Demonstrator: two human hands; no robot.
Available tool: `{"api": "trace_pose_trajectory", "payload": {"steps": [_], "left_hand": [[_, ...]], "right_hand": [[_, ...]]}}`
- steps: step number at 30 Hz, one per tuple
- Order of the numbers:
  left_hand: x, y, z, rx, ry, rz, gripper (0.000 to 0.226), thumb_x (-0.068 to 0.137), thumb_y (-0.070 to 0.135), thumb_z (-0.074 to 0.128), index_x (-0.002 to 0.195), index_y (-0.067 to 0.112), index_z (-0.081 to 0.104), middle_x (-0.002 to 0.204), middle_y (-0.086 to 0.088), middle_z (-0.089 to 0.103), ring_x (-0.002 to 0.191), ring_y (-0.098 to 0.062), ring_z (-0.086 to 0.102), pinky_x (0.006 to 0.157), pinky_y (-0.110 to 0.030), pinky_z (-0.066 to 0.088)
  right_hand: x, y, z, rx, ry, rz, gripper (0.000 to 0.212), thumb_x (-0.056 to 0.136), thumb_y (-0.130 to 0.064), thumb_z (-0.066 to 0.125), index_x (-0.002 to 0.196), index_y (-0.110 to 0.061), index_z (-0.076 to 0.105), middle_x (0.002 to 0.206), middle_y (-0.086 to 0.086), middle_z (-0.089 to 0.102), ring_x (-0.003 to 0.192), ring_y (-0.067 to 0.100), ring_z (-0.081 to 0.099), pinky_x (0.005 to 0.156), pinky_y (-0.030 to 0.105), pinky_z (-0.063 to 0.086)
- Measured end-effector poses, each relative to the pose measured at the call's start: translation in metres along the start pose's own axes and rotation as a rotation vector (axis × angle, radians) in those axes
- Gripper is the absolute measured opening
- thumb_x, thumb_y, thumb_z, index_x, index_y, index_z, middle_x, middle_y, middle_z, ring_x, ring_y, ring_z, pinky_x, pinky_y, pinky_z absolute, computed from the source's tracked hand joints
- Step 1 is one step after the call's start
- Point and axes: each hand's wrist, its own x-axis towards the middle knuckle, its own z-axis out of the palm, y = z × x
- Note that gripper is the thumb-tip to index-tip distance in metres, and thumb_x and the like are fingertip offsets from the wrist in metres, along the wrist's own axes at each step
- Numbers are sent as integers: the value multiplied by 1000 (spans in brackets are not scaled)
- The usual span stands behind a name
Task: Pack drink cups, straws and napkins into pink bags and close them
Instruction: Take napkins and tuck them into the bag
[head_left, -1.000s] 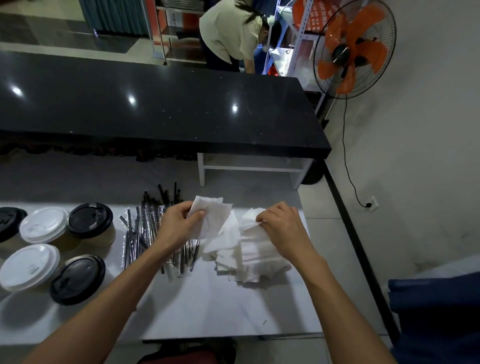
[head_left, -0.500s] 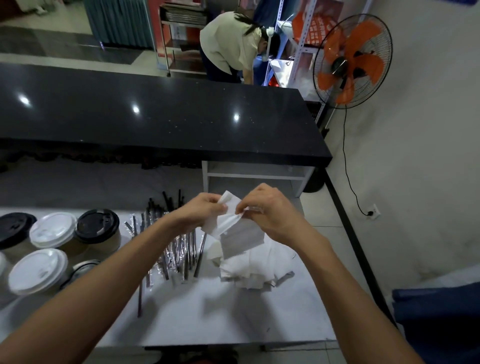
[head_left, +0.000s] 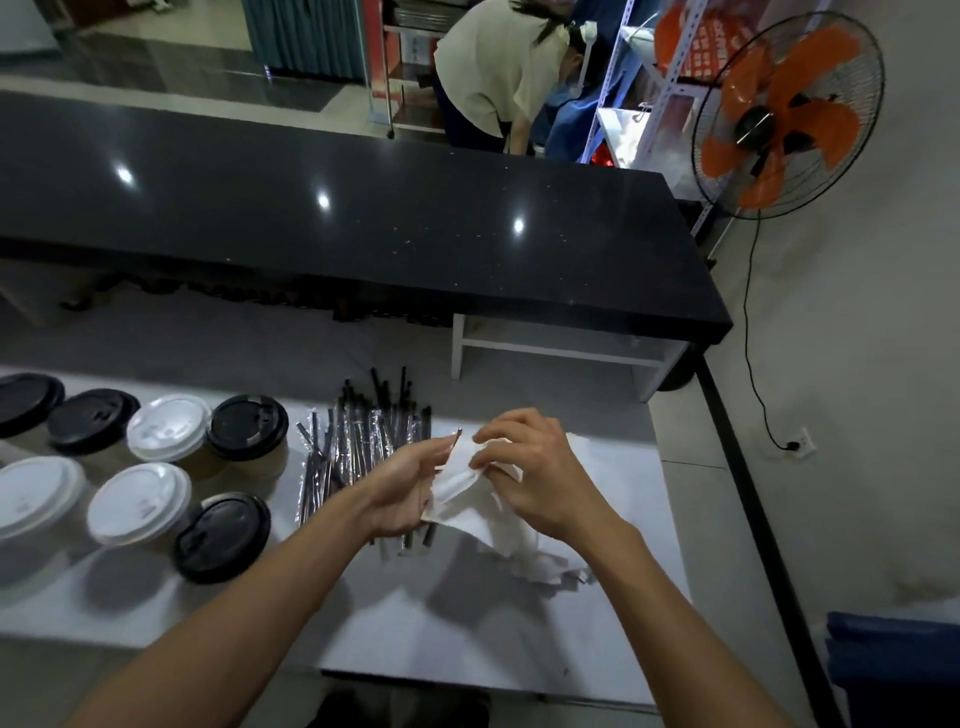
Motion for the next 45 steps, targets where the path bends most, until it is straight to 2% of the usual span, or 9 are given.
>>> {"api": "trace_pose_trajectory", "payload": {"steps": [7,11,14,20,27,30,38,43,45], "left_hand": [[-27,3,-13,73,145,240,34,91,-4,61,124,-1,62,109,-24,70,84,-34,71,60,-40,62],[-55,16,-20,99,275,451,35,90,-8,62,123,2,63,113,-25,70,86,-39,72,57,-41,60],[-87,24,-30,66,302,546,32,92,-2,64,124,4,63,112,-20,73,91,-39,73,64,-44,61],[-162,16,-66,226,427,712,27,89,-2,70,114,7,69,106,-12,76,98,-33,73,81,-45,61],[-240,-14,-123,365,690,789,21,89,6,71,106,16,71,93,0,78,86,-15,74,72,-31,61],[-272,-31,-149,344,748,801,12,88,3,70,96,11,73,88,-6,77,86,-20,73,75,-36,60],[-362,-56,-211,-12,756,881,14,95,3,64,104,7,73,95,-13,77,92,-31,74,79,-43,62],[-414,-61,-247,-283,821,916,14,100,6,57,94,11,68,76,-4,71,65,-14,70,59,-25,55],[-430,-61,-263,-343,840,926,13,99,6,57,94,12,68,78,-8,69,65,-18,68,66,-31,55]], "right_hand": [[-2,-20,20,124,-12,153,25,85,-15,58,98,-24,78,119,-13,68,117,5,48,102,38,42],[11,-53,30,320,144,372,23,96,-26,64,117,-30,71,128,-20,60,123,-1,49,105,32,44],[25,-91,41,609,89,604,56,90,-49,69,141,-37,50,131,-23,56,118,0,55,97,29,50],[41,-170,68,848,79,661,20,88,-37,76,102,-25,72,94,-7,76,85,11,73,78,40,61],[47,-259,119,606,189,552,21,82,-29,76,86,-11,67,79,8,69,72,28,64,63,42,54],[53,-298,141,593,232,502,11,85,-20,78,87,-15,68,77,0,69,66,12,61,54,21,47],[55,-408,205,678,36,220,18,92,-37,72,103,-22,72,99,-11,70,87,2,67,72,18,54],[67,-456,245,547,-79,-39,25,90,-30,73,112,-19,74,115,-10,66,106,4,62,87,25,54],[76,-472,260,488,-95,-128,28,85,-21,76,112,-15,73,116,-7,66,108,7,60,93,29,51]]}}
